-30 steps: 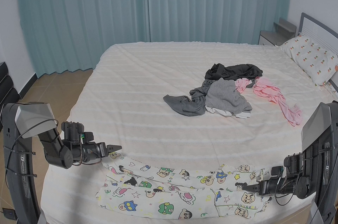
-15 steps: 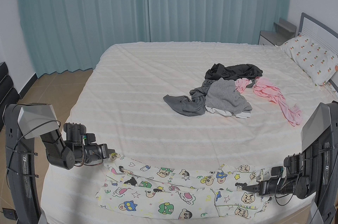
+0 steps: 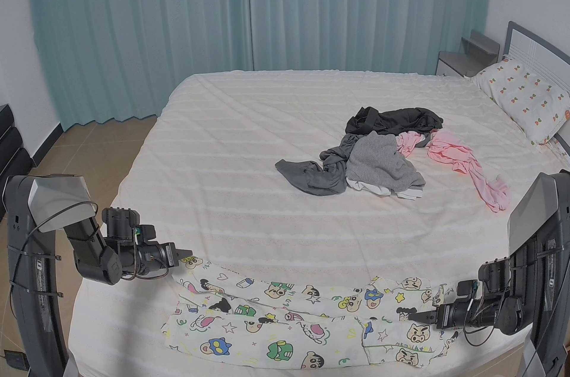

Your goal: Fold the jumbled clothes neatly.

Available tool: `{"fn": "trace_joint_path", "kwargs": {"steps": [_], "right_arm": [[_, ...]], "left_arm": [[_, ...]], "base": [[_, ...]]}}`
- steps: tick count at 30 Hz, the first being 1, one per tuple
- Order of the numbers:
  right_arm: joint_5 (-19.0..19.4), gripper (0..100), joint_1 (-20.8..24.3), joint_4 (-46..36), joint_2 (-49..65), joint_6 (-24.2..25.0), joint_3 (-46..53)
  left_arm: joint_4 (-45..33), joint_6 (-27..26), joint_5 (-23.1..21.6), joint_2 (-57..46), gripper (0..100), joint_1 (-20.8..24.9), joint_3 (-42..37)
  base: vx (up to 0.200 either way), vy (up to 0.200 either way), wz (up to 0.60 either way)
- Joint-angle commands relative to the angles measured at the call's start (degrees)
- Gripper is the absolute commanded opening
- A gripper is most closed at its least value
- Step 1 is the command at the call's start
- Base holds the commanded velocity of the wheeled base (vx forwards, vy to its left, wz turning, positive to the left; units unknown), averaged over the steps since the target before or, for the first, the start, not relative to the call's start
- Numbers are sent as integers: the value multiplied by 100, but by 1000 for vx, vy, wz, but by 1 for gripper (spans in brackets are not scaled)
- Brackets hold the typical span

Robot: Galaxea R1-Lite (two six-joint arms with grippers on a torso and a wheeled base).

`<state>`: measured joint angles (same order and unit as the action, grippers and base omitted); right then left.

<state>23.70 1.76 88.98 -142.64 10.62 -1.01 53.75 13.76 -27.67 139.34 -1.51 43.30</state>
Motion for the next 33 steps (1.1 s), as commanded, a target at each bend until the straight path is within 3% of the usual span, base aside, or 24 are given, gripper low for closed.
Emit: {"fn": "trace_joint_path", "kwargs": {"steps": [1,11,12,28,33], "right_arm": [[3,100,0,49,-9,2,22],[3,100,0,49,-9,2,22],[3,100,0,49,-9,2,22],[3,100,0,49,-18,2,13],[3,100,0,49,-18,2,13]], "left_arm": [[4,-93,-1,76,100,28,3],[4,-137,-10,120,100,274,38],[4,-137,-1,120,0,292,29],[197,-163,-36,-161,0,116,-278],[857,-111,-54,-240,0,134,-331]], "base": [[0,0,0],[0,0,0],[0,0,0],[0,0,0],[0,0,0]]}}
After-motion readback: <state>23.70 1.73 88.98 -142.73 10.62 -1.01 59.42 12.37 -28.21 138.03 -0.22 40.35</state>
